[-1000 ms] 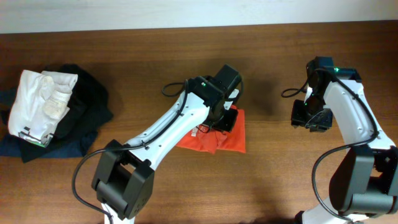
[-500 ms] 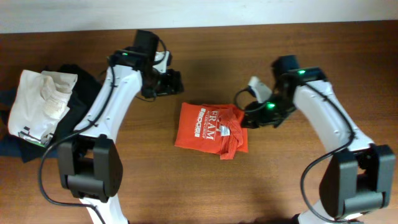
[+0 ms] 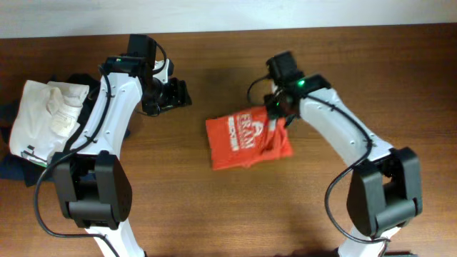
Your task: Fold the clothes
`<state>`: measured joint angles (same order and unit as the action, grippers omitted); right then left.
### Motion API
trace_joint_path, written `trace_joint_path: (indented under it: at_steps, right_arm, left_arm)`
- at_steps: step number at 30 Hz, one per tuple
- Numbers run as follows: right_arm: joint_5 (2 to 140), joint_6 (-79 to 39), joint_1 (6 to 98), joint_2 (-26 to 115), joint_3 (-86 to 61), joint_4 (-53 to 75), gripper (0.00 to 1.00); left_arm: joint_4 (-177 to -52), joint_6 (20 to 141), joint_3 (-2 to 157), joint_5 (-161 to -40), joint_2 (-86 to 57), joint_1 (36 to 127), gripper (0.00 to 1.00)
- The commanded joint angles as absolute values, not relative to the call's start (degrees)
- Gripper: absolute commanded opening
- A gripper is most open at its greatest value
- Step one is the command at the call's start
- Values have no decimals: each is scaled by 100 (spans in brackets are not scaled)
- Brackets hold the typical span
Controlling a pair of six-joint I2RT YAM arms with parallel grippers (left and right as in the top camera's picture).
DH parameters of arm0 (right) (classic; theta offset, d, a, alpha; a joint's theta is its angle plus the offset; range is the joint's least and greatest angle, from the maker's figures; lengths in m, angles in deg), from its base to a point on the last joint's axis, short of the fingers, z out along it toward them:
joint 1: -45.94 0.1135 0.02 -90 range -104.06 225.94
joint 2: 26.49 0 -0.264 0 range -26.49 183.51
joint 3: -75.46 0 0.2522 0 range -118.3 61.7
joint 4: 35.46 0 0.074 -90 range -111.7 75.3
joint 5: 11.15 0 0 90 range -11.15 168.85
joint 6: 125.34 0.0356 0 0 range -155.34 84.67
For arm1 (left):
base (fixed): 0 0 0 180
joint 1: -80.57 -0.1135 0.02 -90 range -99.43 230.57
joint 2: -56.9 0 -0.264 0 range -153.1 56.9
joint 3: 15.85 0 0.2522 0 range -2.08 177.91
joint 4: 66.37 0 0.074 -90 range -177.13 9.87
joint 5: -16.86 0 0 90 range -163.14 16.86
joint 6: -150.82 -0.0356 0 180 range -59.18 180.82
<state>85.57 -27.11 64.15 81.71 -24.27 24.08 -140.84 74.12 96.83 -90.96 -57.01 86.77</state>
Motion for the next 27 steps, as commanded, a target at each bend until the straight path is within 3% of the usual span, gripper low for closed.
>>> trace_joint_path:
  at_steps: [1, 2, 3, 4, 6, 10, 16, 17, 18, 19, 20, 22, 24, 25, 27]
  right_arm:
    - [8955, -2912, 6123, 8315, -2477, 2389, 42]
    - [9130, -2888, 6050, 8411, -2429, 2395, 45]
    - [9139, -2861, 6000, 8449, -2423, 2437, 68]
    - [9160, -2866, 5928, 8425, -2438, 2507, 79]
    - [9145, -2837, 5860, 8311, -2534, 2771, 82]
    - [7134, -3113, 5893, 8016, -2449, 4391, 69]
    - [7097, -3196, 6031, 8016, -1140, 3372, 66]
    - [7158, -3191, 6055, 8016, -921, 3058, 60]
    - [7204, -3191, 6055, 8027, -751, 2747, 37]
    - [7401, -3154, 6048, 8027, -742, 2647, 22]
    - [8002, -2888, 6026, 8011, -864, 2649, 19]
    - [8852, -2575, 5736, 7992, -1430, 2800, 13]
    - [8920, -2579, 5336, 7992, -1739, 2638, 21]
    - [8876, -2579, 5174, 7994, -1736, 2476, 35]
    - [8660, -2582, 5067, 7994, -1736, 2347, 47]
  left_arm:
    - [-14110, 7423, 9729, -9135, -5753, 8668, 72]
    - [-14121, 7423, 9729, -9137, -5753, 8668, 72]
    - [-14165, 7423, 9729, -9137, -5753, 8668, 72]
    - [-14218, 7423, 9729, -9137, -5753, 8668, 73]
    - [-14211, 7394, 9729, -9137, -5753, 8740, 74]
    - [-13514, 7010, 9729, -9140, -5950, 9400, 73]
    - [-13230, 7012, 9729, -9131, -7211, 10246, 73]
    - [-13221, 7014, 9729, -9094, -7298, 10250, 73]
    - [-13269, 7014, 9729, -9074, -7370, 10250, 73]
    - [-13339, 7014, 9727, -9074, -7373, 10248, 72]
    - [-13481, 7014, 9727, -9072, -7373, 10250, 66]
    - [-13822, 7014, 9727, -9068, -7373, 10250, 63]
    - [-13990, 7014, 9727, -8740, -7373, 10250, 61]
    - [-14121, 7016, 9727, -8727, -7373, 10250, 60]
    - [-14419, 7047, 9727, -8733, -7373, 10281, 58]
